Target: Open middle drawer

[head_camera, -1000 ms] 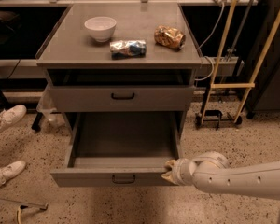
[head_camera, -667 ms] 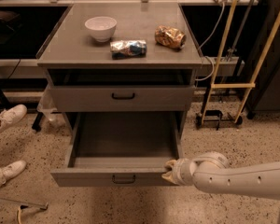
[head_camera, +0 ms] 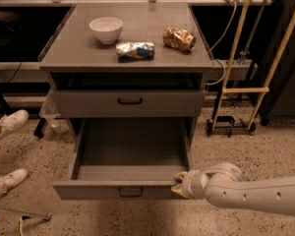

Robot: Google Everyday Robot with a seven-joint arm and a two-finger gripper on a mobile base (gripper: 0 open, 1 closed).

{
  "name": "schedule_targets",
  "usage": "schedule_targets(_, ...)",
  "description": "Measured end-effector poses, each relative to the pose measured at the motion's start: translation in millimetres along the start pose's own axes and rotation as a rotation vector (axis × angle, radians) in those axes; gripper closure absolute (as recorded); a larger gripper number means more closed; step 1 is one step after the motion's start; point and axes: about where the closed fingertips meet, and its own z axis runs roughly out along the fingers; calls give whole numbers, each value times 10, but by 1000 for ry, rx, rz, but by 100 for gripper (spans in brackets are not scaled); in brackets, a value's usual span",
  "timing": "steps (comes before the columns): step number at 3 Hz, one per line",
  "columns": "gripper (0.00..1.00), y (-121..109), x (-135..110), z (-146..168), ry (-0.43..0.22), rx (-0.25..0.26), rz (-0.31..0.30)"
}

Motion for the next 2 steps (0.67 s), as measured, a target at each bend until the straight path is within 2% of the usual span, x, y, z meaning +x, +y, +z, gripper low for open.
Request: schedule_targets(2,100,157,64,-55,27,-12,32)
